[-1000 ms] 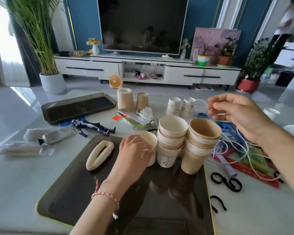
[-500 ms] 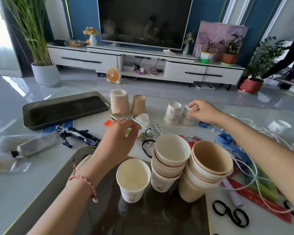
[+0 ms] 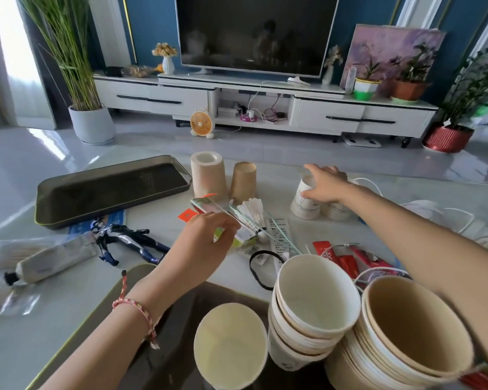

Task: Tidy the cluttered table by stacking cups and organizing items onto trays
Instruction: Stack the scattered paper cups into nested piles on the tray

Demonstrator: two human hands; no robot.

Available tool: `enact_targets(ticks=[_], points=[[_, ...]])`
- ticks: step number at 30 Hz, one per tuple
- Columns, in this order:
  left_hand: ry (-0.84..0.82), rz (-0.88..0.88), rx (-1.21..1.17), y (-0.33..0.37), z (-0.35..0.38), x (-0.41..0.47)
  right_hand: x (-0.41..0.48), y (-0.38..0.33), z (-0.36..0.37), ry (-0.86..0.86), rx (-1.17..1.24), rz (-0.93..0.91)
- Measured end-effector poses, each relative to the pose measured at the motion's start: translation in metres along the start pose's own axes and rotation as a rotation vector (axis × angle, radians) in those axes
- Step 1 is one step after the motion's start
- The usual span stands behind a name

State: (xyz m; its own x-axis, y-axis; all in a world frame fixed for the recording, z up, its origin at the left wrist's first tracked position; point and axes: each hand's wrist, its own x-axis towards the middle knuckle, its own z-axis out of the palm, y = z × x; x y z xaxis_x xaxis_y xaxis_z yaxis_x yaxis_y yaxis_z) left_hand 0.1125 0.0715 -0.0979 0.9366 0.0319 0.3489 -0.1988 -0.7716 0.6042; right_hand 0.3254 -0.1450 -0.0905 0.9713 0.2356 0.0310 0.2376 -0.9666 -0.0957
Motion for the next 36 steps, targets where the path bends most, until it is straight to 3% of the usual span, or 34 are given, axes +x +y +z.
enact_targets(ticks=[2, 6, 11, 13, 15, 19, 24, 32, 36], points=[[0.012, -0.027, -0.035, 0.002, 0.001, 0.001, -0.004, -0.001, -0.003, 0.032, 0.098, -0.020], [0.040, -0.111, -0.208, 0.011, -0.003, -0.002, -0.040, -0.017, -0.032, 0.158, 0.576, -0.135], [0.097, -0.373, -0.557, 0.043, -0.025, -0.006, -0.117, -0.049, -0.082, -0.130, 1.133, -0.260], [0.099, -0.472, -0.721, 0.059, -0.031, -0.009, -0.141, -0.060, -0.090, -0.191, 1.181, -0.301], [0.189, -0.439, -0.775, 0.075, -0.038, -0.018, -0.164, -0.068, -0.093, -0.193, 1.090, -0.354], [0.376, -0.129, -0.470, 0.085, -0.062, -0.045, -0.189, -0.069, -0.097, -0.205, 0.924, -0.352], [0.197, 0.237, 0.135, 0.065, -0.073, -0.107, -0.198, -0.045, -0.096, -0.109, 0.910, -0.277], [-0.083, 0.409, 0.400, 0.044, -0.026, -0.143, -0.196, -0.025, -0.088, -0.087, 0.767, -0.201], [-0.087, 0.456, 0.492, 0.030, -0.007, -0.136, -0.189, -0.005, -0.079, -0.024, 0.671, -0.130]])
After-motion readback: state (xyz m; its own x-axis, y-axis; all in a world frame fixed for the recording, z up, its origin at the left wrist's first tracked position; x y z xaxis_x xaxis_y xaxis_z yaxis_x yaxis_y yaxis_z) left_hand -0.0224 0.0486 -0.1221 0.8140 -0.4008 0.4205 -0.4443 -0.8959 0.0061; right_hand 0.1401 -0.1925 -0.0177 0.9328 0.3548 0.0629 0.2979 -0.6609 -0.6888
